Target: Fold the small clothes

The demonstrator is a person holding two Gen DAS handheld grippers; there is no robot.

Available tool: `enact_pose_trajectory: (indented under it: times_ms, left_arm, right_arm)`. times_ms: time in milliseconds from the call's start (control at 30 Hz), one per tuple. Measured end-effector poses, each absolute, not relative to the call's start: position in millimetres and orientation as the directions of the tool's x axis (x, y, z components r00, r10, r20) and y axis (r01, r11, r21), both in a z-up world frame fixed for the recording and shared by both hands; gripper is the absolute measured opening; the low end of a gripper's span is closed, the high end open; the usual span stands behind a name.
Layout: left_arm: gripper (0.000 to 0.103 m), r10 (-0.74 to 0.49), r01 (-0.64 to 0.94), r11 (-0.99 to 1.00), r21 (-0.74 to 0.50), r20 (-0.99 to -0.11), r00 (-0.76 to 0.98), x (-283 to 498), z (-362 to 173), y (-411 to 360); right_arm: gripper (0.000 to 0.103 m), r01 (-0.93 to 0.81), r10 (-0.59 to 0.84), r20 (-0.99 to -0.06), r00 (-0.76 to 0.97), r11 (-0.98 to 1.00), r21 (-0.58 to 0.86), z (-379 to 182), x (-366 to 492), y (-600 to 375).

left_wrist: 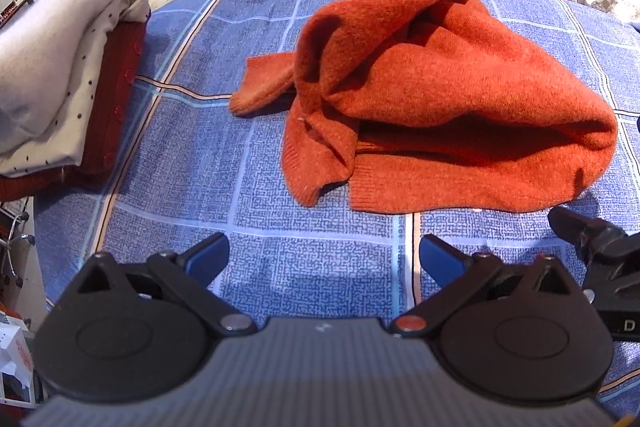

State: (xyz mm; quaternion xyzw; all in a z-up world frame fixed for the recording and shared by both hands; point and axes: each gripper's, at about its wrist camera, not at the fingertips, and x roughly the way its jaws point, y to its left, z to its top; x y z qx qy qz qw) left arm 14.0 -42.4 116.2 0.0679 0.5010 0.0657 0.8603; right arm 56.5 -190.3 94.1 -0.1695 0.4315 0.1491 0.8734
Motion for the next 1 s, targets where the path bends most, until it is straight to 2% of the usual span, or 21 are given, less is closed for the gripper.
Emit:
enact_pose_trajectory:
  times_ms: [400, 633, 700, 800, 1000]
  left_arm:
    - [0.103, 0.134, -0.054, 0.991, 0.123, -0.879, 0.458, 16, 101, -33]
    - [0.103, 0.124, -0.100, 0.991, 0.083, -0.841, 0.527, 4, 85, -15]
    - [0.103, 0.131, -0.118, 0.990, 0.079, -0.822, 0.554, -1, 83, -8]
    - [0.103, 0.131, -0.138, 0.988, 0.063, -0.814, 0.566, -6, 82, 2]
    - [0.103, 0.127, -0.161, 0.986, 0.043, -0.822, 0.556, -14, 79, 24]
  right_arm:
    - [0.103, -0.416, 0.146, -0.778, 0.611, 0.895, -0.159, 92, 50, -190]
    - [0.103, -0.412, 0.229, -0.666, 0.710, 0.902, -0.128, 102, 41, -202]
    - [0.103, -0.419, 0.274, -0.639, 0.719, 0.904, -0.084, 106, 44, -204]
    - [0.103, -0.443, 0.383, -0.628, 0.677, 0.894, 0.068, 109, 62, -201]
    - [0.103, -0.413, 0.506, -0.583, 0.635, 0.861, 0.297, 109, 112, -159]
